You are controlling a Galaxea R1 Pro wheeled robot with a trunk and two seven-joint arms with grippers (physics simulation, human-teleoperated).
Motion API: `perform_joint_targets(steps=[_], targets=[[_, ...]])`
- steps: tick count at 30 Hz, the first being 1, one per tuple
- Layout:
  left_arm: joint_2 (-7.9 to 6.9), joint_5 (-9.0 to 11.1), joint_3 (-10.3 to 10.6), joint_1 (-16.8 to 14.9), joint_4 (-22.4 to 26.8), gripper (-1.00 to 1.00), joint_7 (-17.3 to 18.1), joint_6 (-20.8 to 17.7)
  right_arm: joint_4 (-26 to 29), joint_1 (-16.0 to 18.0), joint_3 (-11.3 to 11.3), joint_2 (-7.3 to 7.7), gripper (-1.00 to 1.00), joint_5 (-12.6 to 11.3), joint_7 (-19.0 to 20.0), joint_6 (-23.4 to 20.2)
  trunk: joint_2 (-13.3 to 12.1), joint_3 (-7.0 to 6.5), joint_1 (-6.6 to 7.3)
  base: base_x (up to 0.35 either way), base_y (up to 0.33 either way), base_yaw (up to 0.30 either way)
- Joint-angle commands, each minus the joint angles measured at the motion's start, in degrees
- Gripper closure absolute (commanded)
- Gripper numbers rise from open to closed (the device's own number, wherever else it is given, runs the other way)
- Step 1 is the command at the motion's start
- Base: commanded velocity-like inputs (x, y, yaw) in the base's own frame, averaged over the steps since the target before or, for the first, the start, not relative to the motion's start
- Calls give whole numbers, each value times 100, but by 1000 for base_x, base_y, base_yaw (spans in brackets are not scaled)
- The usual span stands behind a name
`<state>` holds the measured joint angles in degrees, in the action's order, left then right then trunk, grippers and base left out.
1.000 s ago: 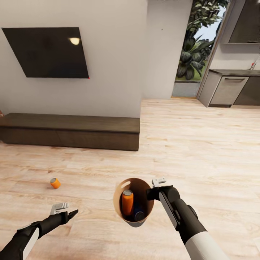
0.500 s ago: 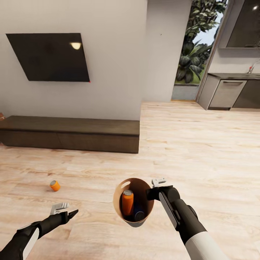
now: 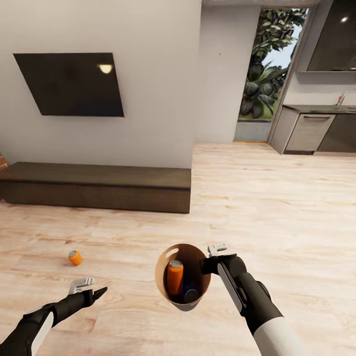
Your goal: Put the three can of soda from the living room inside the tash can in the kitchen.
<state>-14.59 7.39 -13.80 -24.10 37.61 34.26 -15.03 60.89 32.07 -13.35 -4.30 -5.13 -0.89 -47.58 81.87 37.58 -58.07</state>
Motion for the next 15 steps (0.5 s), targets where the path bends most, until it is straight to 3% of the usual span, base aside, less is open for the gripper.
perform_joint_targets(steps=[1,15], targets=[[0,0,0,-1,0,-100,-1,0,2,1,0,-1,100,-85,27,4,0,-10,0,0,0,0],[0,0,0,0,1,-100,1,0,2,1,0,-1,100,-85,27,4,0,-142,0,0,0,0]])
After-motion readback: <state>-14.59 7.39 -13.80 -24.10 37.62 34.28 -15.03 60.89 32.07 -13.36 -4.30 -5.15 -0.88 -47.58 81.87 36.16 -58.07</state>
